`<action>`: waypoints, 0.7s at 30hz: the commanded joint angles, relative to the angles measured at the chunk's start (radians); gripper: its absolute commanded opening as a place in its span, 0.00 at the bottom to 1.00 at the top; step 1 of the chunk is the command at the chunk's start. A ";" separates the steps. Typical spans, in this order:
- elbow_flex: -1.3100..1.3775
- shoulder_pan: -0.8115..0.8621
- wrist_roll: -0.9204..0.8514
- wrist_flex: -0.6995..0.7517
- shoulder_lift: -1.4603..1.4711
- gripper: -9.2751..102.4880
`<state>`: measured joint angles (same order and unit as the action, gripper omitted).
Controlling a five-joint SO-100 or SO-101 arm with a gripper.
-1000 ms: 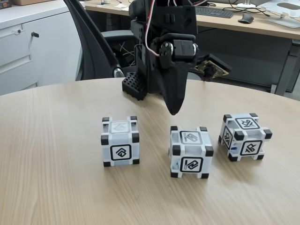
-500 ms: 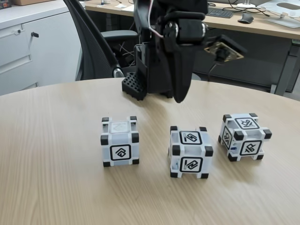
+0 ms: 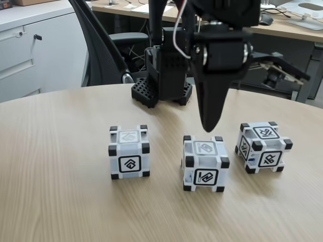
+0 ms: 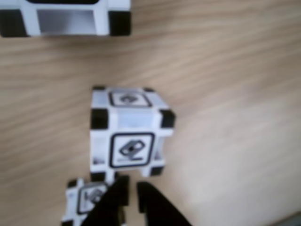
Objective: Stack cubes from left to right.
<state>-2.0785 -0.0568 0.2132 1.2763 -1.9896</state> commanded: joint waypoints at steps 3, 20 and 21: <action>0.054 -0.015 0.080 0.002 -0.005 0.08; 0.055 -0.390 0.258 0.002 0.009 0.20; 0.055 -0.391 0.259 0.002 0.009 0.21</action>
<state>-2.0724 -0.4433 0.4617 1.2763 -1.9773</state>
